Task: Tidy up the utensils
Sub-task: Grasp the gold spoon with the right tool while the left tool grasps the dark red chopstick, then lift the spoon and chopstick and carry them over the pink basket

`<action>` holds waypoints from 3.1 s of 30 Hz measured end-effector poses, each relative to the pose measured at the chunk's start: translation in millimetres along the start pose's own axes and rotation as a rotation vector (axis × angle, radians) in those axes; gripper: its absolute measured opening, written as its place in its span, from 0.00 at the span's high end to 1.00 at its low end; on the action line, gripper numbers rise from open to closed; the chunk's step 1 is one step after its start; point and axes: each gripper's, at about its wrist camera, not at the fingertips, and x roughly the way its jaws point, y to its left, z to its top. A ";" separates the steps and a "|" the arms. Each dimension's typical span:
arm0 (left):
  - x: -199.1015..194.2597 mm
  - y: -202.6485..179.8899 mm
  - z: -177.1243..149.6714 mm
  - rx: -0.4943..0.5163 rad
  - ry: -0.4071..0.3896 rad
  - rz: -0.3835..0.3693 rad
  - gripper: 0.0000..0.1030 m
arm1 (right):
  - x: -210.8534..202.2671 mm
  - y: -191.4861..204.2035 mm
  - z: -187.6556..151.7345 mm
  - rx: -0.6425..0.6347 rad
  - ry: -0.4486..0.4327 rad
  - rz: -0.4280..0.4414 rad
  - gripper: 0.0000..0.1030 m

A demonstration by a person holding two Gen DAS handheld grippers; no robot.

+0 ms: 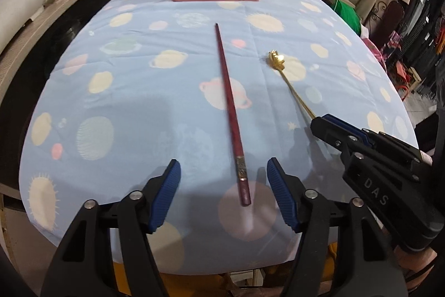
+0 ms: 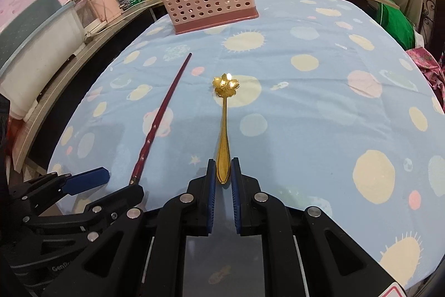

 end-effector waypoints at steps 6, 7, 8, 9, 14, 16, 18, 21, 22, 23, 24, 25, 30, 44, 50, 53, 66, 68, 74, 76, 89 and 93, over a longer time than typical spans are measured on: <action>0.6 1.7 -1.0 -0.006 0.006 -0.009 0.77 | -1.0 -3.7 -5.4 0.019 0.003 0.005 0.89; 0.6 2.6 -1.1 -0.008 0.010 -0.018 0.82 | -1.0 -3.9 -5.3 0.021 0.003 0.007 0.89; 0.9 3.1 -1.6 -0.010 0.013 -0.025 0.92 | -0.9 -3.9 -5.3 0.023 0.004 0.007 0.89; 0.9 3.7 -1.9 -0.011 0.016 -0.029 0.93 | -1.0 -4.4 -5.7 0.026 0.003 0.009 0.89; -1.7 5.7 -1.3 -0.017 0.006 -0.027 0.93 | -1.2 -4.9 -7.1 0.028 -0.004 0.017 0.89; -1.9 5.5 -1.2 -0.018 0.006 -0.026 0.93 | -1.5 -5.7 -7.2 0.031 -0.005 0.021 0.90; -2.7 5.8 -0.8 -0.018 0.004 -0.025 0.93 | -3.0 -7.5 -7.4 0.046 -0.005 0.032 0.90; -7.3 6.9 1.2 -0.017 -0.009 -0.020 0.93 | -8.0 -9.7 -7.5 0.063 -0.013 0.041 0.90; -10.4 8.2 2.3 -0.021 -0.017 -0.020 0.93 | -11.3 -9.7 -6.9 0.064 -0.023 0.039 0.90; -12.8 9.4 3.6 -0.024 -0.021 -0.020 0.93 | -14.2 -9.6 -5.8 0.066 -0.030 0.040 0.90; -15.5 9.8 4.5 -0.028 -0.026 -0.020 0.93 | -16.5 -10.2 -4.5 0.067 -0.035 0.042 0.90; -18.8 11.0 6.2 -0.031 -0.033 -0.020 0.93 | -19.8 -10.3 -2.7 0.070 -0.044 0.045 0.90; -33.5 14.2 17.7 -0.044 -0.071 -0.020 0.93 | -34.3 -10.8 8.9 0.084 -0.087 0.041 0.91; -80.7 31.9 60.0 -0.089 -0.192 -0.007 0.93 | -50.0 -24.0 47.7 0.128 -0.145 0.065 0.98; -106.5 42.4 87.4 -0.097 -0.288 0.017 0.93 | -63.4 -20.6 72.2 0.110 -0.198 0.076 0.98; -116.7 47.2 103.6 -0.102 -0.329 0.028 0.93 | -68.0 -16.7 84.6 0.100 -0.222 0.085 0.98; -154.7 50.2 180.7 -0.102 -0.477 0.004 0.93 | -87.0 0.9 167.1 0.037 -0.377 0.091 0.98; -166.6 49.1 197.1 -0.103 -0.529 -0.003 0.93 | -86.7 4.8 186.1 0.032 -0.402 0.090 0.98; -199.9 48.9 246.5 -0.117 -0.673 -0.017 0.93 | -77.7 7.4 244.6 0.056 -0.431 0.129 0.98; -208.6 48.2 261.2 -0.125 -0.740 -0.010 0.93 | -73.8 8.3 262.3 0.064 -0.441 0.132 0.98; -182.6 51.7 345.0 -0.175 -0.840 0.052 0.93 | -12.0 12.6 328.3 0.065 -0.391 0.091 0.98; -156.8 54.9 352.3 -0.166 -0.799 0.073 0.93 | 11.6 14.3 330.2 0.050 -0.349 0.076 0.98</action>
